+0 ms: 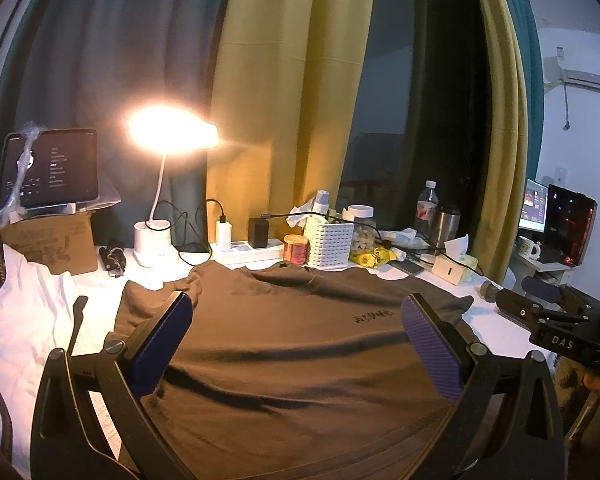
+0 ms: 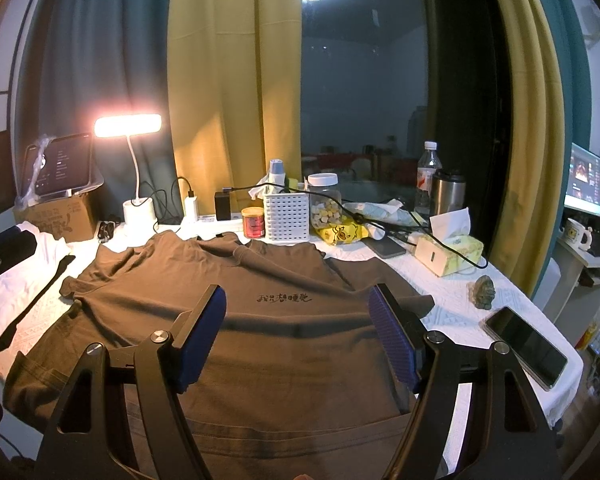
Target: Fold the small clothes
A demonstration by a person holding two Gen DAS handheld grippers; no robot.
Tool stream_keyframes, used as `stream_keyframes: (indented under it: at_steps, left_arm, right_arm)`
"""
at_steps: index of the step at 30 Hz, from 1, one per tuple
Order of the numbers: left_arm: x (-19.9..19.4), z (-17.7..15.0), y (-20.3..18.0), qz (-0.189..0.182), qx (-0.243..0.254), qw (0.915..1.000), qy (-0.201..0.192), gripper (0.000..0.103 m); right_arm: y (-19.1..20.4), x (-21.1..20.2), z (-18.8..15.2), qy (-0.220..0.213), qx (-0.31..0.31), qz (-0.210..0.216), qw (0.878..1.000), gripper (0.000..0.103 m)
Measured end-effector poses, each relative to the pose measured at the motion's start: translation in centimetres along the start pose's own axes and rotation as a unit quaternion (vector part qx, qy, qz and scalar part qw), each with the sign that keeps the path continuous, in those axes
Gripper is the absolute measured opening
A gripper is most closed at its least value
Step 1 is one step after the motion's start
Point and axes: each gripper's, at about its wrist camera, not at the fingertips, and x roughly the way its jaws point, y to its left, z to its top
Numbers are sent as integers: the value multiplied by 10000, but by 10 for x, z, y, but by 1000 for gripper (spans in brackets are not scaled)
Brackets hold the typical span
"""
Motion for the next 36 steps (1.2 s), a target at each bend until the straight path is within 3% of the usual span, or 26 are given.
stream_keyframes:
  at_steps: [17,23,36]
  left_arm:
    - [4,-4,-7,-109,153,9997,126,102]
    - [11,-9,-2,-205,1,9993,313,102]
    - [15,-8,1,-161,-161,9994,255,102]
  right_arm:
    - [0,0,0,4,-6,-3,10000,77]
    - [1,1,2,18,-2,-7,10000,77]
    - [-8,15,-7,111,46,4,9999,77]
